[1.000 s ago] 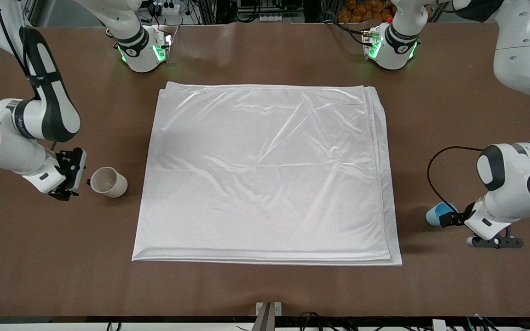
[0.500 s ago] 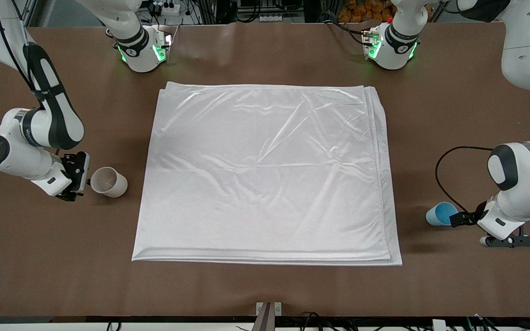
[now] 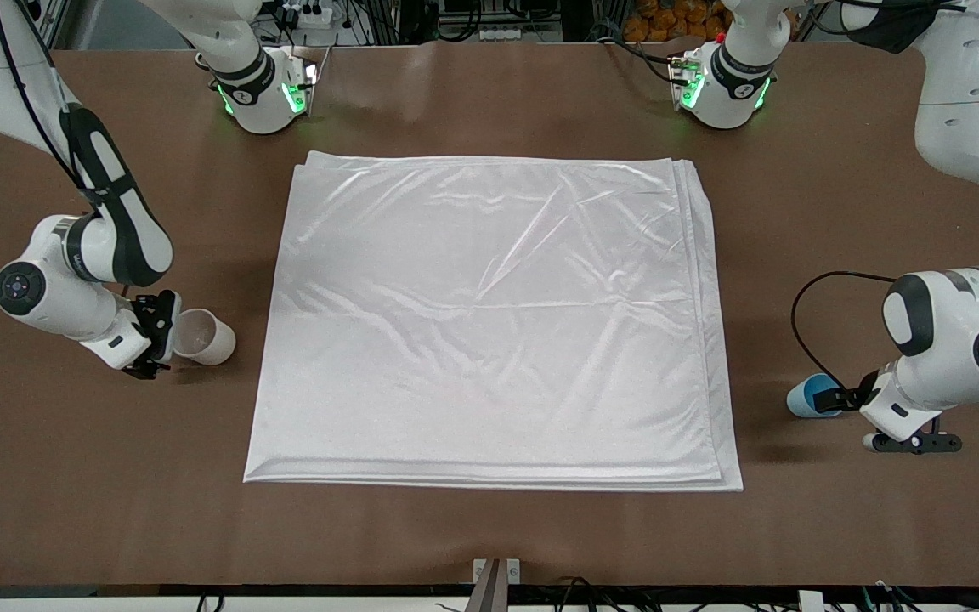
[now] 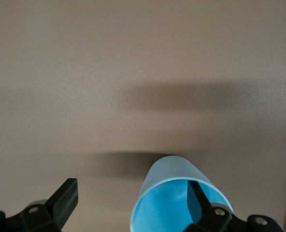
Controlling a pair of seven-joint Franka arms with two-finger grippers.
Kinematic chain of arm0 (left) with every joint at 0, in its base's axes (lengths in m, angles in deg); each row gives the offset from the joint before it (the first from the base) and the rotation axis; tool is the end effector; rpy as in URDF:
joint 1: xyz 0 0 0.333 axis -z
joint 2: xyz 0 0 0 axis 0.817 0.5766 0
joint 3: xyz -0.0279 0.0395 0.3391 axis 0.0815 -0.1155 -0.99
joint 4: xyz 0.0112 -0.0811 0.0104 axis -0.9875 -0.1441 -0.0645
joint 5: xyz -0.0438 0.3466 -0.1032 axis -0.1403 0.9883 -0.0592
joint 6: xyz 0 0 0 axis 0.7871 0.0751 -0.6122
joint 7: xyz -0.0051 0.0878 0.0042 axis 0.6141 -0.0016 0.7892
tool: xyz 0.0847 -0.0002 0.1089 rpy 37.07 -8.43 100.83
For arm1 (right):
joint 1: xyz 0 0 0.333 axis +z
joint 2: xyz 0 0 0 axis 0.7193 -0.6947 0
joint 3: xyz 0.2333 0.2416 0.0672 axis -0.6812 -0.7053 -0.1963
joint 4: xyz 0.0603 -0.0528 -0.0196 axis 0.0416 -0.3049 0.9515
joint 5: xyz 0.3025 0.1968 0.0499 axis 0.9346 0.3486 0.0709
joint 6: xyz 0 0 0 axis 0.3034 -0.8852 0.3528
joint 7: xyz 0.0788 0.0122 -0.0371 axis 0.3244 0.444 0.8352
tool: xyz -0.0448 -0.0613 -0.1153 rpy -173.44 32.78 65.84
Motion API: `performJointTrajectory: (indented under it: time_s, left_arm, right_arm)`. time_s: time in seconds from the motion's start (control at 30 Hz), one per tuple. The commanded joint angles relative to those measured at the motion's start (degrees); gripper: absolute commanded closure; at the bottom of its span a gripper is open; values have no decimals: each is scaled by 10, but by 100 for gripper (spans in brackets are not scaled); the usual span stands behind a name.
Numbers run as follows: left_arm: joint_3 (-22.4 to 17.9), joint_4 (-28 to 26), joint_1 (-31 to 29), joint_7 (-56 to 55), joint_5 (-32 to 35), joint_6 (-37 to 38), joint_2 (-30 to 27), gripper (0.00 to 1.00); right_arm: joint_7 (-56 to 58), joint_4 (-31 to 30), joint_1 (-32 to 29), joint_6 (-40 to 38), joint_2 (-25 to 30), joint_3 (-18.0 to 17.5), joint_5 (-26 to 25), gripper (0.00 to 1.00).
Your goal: Place blue cup into white mug on cloth
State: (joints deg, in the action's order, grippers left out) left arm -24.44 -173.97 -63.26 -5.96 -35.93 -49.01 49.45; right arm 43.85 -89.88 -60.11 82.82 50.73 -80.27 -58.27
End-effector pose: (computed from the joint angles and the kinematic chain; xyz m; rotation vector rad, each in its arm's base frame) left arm 0.7042 0.0812 0.2416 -3.0944 0.0153 -0.0543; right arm 0.5811 -0.1039 0.2166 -2.2387 -2.1865 0.0796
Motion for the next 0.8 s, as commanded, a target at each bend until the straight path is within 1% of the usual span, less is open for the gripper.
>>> performJointTrajectory:
  time_s: [0.0, 0.07, 0.13, 0.2, 0.27, 0.37, 0.5, 0.63, 0.77]
  left_arm:
    - [1, 2, 2, 6, 16, 5, 10, 0]
    - [1, 4, 2, 5, 16, 5, 14, 0]
    - [1, 4, 2, 5, 15, 5, 15, 13]
    - [1, 4, 1, 5, 15, 5, 14, 29]
    - [1, 5, 1, 3, 15, 5, 14, 41]
    - [1, 5, 2, -3, 14, 5, 14, 59]
    - [1, 6, 2, -3, 13, 5, 13, 80]
    - [1, 6, 2, -3, 14, 5, 12, 100]
    - [1, 6, 2, 0, 15, 5, 10, 100]
  right_arm:
    - [9, 1, -9, 5, -2, -6, -8, 13]
    - [11, 1, -8, 4, -1, -6, -8, 28]
    - [10, 0, -7, 4, -1, -6, -8, 46]
    - [11, 1, -7, 4, -1, -7, -8, 62]
    - [12, 1, -8, 2, 0, -6, -8, 76]
    - [10, 0, -14, -3, 10, -7, -4, 93]
    - [4, 1, -27, -15, 21, -8, -1, 99]
    - [5, 2, -27, -15, 25, -9, -1, 100]
    - [5, 2, -25, -14, 46, -14, -1, 100]
